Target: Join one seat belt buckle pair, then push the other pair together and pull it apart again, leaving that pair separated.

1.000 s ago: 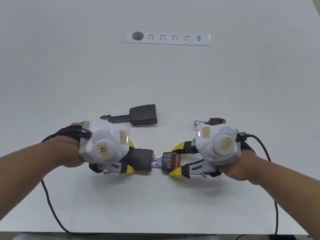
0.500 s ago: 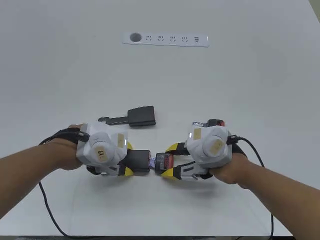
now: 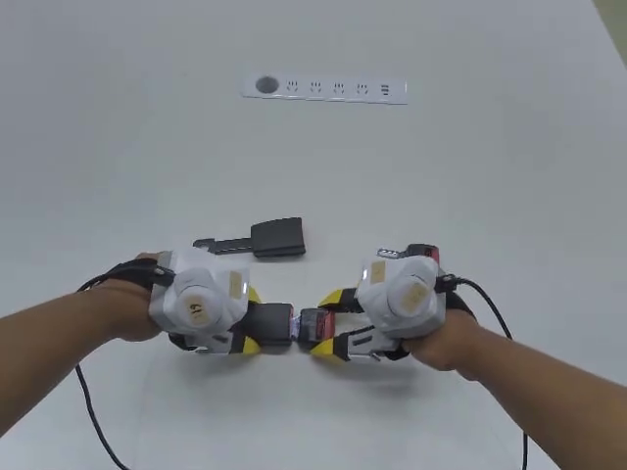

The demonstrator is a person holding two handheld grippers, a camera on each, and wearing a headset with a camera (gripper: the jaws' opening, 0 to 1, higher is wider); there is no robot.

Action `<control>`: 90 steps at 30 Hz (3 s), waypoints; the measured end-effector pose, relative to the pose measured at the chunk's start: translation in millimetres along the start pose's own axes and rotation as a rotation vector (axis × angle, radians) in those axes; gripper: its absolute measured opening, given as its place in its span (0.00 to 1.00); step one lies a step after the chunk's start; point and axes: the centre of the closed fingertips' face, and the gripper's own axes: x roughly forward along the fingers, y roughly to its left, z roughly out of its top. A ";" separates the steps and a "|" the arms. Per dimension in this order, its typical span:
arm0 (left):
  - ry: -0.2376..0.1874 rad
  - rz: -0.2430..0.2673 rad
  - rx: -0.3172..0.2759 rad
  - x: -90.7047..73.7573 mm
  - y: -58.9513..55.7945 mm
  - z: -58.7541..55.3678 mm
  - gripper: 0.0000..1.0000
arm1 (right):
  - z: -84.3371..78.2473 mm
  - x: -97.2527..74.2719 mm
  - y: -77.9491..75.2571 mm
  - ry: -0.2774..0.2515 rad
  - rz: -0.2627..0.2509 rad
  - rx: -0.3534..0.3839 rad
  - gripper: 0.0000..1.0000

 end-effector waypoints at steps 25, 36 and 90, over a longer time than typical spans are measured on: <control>-0.138 -0.032 0.004 -5.1 0.6 -3.0 0.33 | 1.4 -6.9 2.2 -0.131 -0.040 -0.009 0.32; -0.186 -0.045 0.011 -6.5 -1.0 -1.6 0.33 | 2.3 -8.0 2.9 -0.194 -0.029 0.036 0.32; -0.204 0.155 -0.197 -51.5 43.0 19.1 0.70 | 7.5 -79.7 -32.4 -0.270 -0.224 0.115 0.76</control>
